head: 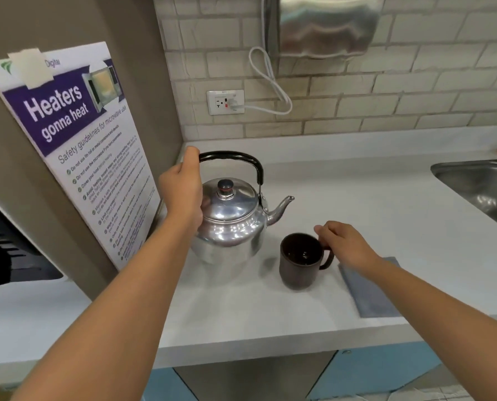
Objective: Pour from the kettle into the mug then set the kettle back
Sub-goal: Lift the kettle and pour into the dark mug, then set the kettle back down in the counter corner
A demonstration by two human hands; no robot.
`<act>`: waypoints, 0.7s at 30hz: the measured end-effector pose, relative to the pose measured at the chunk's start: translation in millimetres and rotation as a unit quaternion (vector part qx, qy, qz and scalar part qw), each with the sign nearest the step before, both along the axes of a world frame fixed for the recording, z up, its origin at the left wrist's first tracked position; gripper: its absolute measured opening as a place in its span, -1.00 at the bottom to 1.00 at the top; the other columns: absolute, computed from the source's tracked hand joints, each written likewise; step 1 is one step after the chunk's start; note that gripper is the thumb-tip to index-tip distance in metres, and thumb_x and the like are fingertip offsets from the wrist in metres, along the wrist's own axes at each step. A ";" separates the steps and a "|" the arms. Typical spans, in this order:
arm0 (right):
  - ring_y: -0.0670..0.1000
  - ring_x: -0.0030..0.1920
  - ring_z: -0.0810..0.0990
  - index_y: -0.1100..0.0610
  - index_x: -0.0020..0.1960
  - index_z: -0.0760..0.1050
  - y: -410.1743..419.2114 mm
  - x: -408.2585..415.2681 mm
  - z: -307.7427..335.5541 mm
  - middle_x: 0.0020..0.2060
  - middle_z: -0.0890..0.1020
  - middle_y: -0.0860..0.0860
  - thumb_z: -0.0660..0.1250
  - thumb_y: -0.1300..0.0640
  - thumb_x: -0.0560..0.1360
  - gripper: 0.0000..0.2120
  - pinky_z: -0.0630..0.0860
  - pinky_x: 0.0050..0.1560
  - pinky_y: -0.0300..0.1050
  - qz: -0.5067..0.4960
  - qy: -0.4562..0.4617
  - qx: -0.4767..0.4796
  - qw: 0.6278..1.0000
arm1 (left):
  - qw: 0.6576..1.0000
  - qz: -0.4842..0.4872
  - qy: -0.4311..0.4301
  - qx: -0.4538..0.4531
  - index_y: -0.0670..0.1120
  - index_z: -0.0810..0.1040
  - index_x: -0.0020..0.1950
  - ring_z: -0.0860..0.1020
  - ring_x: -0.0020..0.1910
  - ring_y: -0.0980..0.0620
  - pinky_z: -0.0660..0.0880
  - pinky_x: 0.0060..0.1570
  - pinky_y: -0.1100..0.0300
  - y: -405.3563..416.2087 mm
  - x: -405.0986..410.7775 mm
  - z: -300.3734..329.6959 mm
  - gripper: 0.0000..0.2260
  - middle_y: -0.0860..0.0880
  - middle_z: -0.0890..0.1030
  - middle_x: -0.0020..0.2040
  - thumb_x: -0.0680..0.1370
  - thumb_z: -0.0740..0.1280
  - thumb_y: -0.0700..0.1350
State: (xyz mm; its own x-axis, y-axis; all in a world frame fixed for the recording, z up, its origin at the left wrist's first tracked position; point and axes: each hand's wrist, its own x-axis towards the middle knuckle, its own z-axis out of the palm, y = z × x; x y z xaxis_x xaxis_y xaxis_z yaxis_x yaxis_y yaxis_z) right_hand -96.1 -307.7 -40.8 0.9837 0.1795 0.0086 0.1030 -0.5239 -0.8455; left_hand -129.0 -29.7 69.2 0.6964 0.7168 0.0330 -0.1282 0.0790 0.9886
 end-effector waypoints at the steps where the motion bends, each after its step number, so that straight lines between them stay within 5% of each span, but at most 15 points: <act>1: -0.06 -0.36 0.51 0.14 -0.34 0.47 1.6 6.8 9.4 -0.39 0.58 -0.04 0.22 -0.03 0.55 -0.64 0.42 -0.24 -0.14 0.003 -0.006 0.002 1.000 | 1.000 -0.001 -0.001 -0.008 0.01 0.15 -0.47 0.12 -0.57 0.09 0.09 -0.62 0.35 2.0 7.5 1.9 -0.61 0.00 0.17 -0.48 0.37 0.32 0.08; 8: -0.03 -0.23 0.57 0.22 -0.17 0.49 59.5 78.4 86.4 -0.25 0.60 0.02 0.23 -0.09 0.52 -0.64 0.50 0.02 -0.01 0.036 -0.067 0.109 0.991 | 0.999 -0.012 0.001 -0.031 0.00 0.21 -0.45 0.16 -0.58 0.08 0.12 -0.60 0.30 13.7 76.6 3.7 -0.65 0.01 0.21 -0.49 0.37 0.33 0.10; 12: -0.09 -0.15 0.52 0.06 -0.08 0.45 97.0 119.6 91.0 -0.13 0.56 -0.02 0.17 -0.23 0.51 -0.65 0.39 -0.18 -0.22 0.055 -0.141 -0.002 0.988 | 0.998 -0.007 0.012 -0.057 0.00 0.23 -0.45 0.16 -0.62 0.10 0.13 -0.64 0.37 23.2 117.8 -11.9 -0.64 0.03 0.21 -0.52 0.37 0.34 0.11; 17: 0.01 -0.08 0.54 0.02 -0.02 0.45 120.0 159.3 67.2 -0.05 0.55 -0.03 0.05 -0.32 0.50 -0.56 0.47 -0.08 -0.02 0.060 -0.178 -0.106 0.977 | 0.998 -0.005 0.002 -0.060 0.05 0.22 -0.61 0.16 -0.62 0.11 0.15 -0.63 0.37 39.2 160.0 -39.3 -0.56 0.09 0.19 -0.57 0.37 0.35 0.10; 21: -0.01 -0.11 0.54 0.05 0.00 0.43 137.3 179.5 50.5 -0.07 0.55 -0.02 0.05 -0.27 0.53 -0.58 0.47 -0.12 -0.06 0.147 -0.170 -0.091 0.970 | 0.999 0.006 0.025 -0.031 0.05 0.20 -0.59 0.20 -0.62 0.12 0.17 -0.63 0.37 45.1 179.1 -62.6 -0.56 0.10 0.21 -0.58 0.38 0.35 0.10</act>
